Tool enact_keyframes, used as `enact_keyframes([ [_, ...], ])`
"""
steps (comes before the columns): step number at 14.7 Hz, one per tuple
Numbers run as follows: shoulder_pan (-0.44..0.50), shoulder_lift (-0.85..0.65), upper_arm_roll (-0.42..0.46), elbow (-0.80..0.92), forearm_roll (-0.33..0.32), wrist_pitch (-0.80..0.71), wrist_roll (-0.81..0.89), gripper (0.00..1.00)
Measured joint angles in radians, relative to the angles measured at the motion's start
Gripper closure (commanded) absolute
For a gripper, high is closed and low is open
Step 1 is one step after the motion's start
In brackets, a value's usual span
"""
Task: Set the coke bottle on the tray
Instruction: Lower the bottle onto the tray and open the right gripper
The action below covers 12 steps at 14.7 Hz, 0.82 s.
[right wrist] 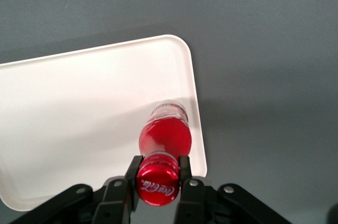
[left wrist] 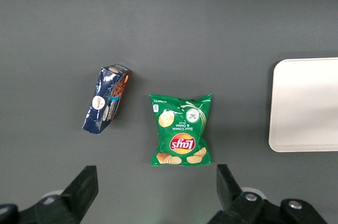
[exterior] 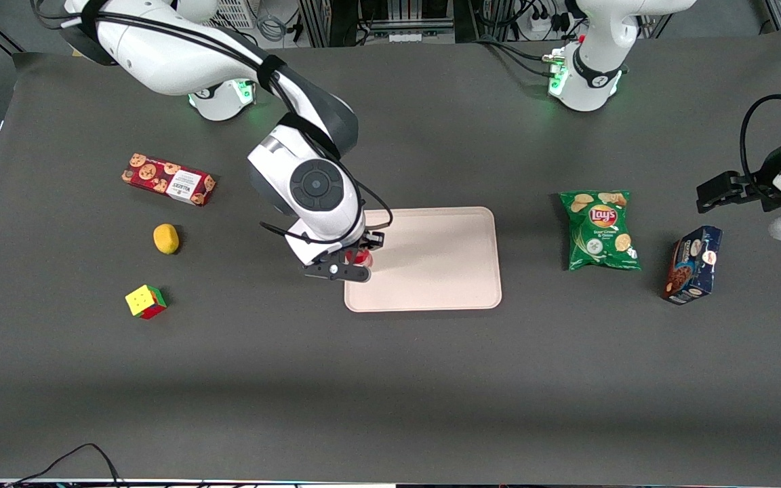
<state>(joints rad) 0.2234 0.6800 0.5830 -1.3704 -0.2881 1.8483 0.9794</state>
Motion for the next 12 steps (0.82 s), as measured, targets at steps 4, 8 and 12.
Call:
enact_keyframes([
  [4, 0.002, 0.005, 0.001, -0.003, -0.008, 0.037, 0.027, 1.00],
  [8, 0.003, 0.013, 0.002, -0.006, -0.019, 0.048, 0.037, 1.00],
  [12, 0.003, 0.018, 0.002, -0.027, -0.028, 0.091, 0.040, 0.98],
])
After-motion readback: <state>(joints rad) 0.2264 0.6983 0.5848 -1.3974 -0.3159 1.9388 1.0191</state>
